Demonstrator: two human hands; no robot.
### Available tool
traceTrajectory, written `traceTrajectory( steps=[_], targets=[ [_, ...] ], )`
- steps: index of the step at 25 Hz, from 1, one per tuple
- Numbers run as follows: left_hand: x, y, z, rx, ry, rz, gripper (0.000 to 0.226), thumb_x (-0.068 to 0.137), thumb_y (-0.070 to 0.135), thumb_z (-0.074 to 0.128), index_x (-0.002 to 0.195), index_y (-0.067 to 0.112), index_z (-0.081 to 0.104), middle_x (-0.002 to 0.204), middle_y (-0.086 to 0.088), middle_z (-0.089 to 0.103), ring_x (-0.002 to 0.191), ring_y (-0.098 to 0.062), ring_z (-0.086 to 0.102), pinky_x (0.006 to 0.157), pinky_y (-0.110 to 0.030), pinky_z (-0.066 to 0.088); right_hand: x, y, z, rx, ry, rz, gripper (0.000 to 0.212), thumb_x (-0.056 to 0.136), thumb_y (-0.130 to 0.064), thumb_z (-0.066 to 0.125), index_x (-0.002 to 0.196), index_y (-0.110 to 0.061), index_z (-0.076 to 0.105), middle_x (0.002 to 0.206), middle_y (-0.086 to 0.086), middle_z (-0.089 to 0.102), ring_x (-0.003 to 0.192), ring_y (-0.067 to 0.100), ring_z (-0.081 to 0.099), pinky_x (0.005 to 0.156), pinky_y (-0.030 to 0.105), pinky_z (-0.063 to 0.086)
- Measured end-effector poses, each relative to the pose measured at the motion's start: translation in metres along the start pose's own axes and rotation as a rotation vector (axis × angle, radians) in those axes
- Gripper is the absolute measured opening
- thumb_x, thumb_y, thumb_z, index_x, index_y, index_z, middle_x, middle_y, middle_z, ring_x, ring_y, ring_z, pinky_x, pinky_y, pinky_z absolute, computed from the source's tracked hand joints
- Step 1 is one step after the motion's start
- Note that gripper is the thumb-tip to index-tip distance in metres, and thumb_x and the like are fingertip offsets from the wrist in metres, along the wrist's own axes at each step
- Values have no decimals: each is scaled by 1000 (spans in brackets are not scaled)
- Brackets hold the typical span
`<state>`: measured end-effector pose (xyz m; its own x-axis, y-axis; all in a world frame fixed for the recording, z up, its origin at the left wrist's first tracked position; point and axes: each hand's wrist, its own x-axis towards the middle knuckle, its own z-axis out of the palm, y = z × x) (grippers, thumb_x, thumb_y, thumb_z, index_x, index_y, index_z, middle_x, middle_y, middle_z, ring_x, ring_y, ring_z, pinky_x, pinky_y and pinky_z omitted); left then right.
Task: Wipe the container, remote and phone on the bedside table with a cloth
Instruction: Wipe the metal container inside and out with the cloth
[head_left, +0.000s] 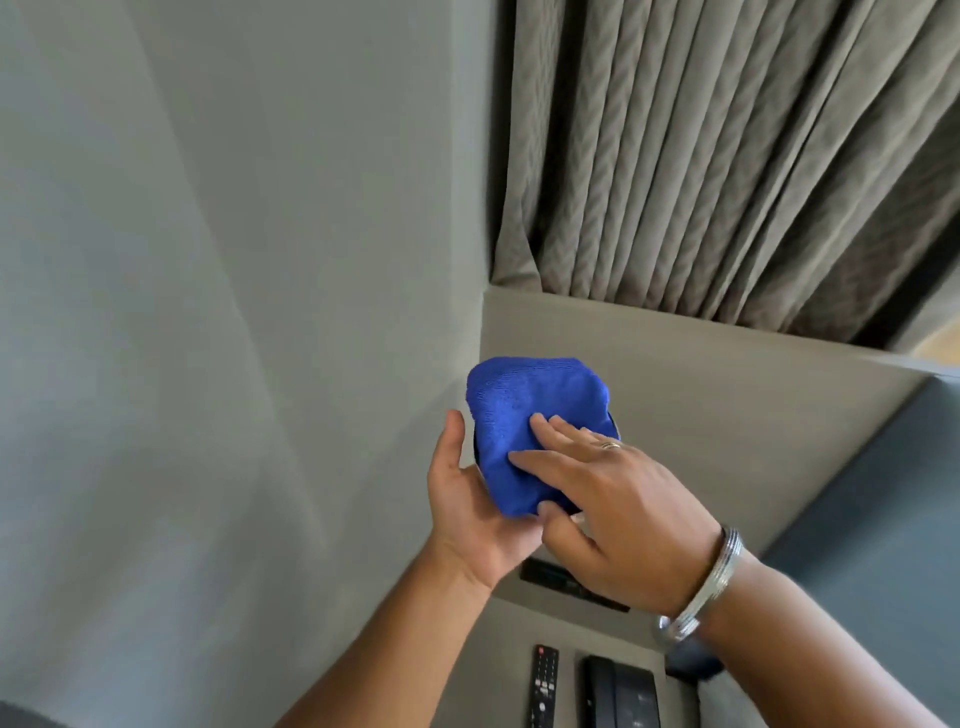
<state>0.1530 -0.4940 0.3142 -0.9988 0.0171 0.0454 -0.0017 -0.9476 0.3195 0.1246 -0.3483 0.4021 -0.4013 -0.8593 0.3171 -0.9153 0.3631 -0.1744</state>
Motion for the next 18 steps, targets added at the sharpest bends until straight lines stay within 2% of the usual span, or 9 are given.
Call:
traceTrajectory(
  steps=[2,4,6,8,9,10,12,14,18],
  targets=[
    [0,-3,12,15,0,26,85,83,63,65,140,1,54,139,-22,56,131,-38,54,112,-50,41,-3,-4,-16,-15,-40,-36,45,83,-32,37,118,-17,61,132,9,59,123,23,52,102,32,42],
    [0,-5,22,47,-24,29,76,84,59,65,134,2,61,133,-18,61,125,-34,59,113,-45,41,-3,-6,-28,59,20,-19,43,90,-40,30,111,-18,60,116,3,65,106,17,58,88,34,48],
    [0,-9,32,129,-103,24,69,93,58,51,137,4,57,135,-18,62,128,-33,57,113,-45,39,-2,-9,-35,114,122,86,55,92,-53,27,126,-18,51,117,-3,58,99,16,57,82,30,47],
    [3,-10,39,178,-144,30,70,99,57,40,145,5,48,143,-19,56,137,-33,49,119,-44,30,-2,-15,-34,14,56,170,82,85,-67,20,146,-13,26,144,2,39,126,22,43,101,30,39],
    [5,-9,42,200,-144,30,70,100,56,40,146,4,47,145,-20,55,139,-32,46,120,-44,27,-3,-18,-31,-47,-20,167,92,82,-73,17,149,-11,16,155,7,24,140,23,26,111,32,29],
    [7,-8,44,213,-140,19,70,99,57,42,145,4,48,145,-19,55,141,-32,44,121,-44,26,-4,-21,-29,-79,-79,144,99,79,-78,14,150,-10,9,160,10,11,146,22,9,117,35,18],
    [9,-6,45,236,-102,-11,73,96,62,47,143,6,51,143,-19,54,145,-34,35,124,-48,19,-5,-22,-31,-83,-133,62,102,77,-81,12,151,-12,5,161,9,2,147,18,-5,119,36,11],
    [7,-6,44,225,-93,-38,75,90,65,54,136,6,57,136,-20,58,144,-37,34,124,-52,12,-9,-18,-38,-87,-187,-19,102,77,-82,14,151,-13,5,161,6,3,146,16,-5,119,35,10],
    [-5,-1,51,175,-135,4,68,87,58,59,130,6,64,131,-20,65,128,-35,57,113,-46,38,-23,-15,-53,-356,-286,-26,120,66,-92,7,148,-5,19,157,13,22,145,20,19,119,36,10]
  ],
)
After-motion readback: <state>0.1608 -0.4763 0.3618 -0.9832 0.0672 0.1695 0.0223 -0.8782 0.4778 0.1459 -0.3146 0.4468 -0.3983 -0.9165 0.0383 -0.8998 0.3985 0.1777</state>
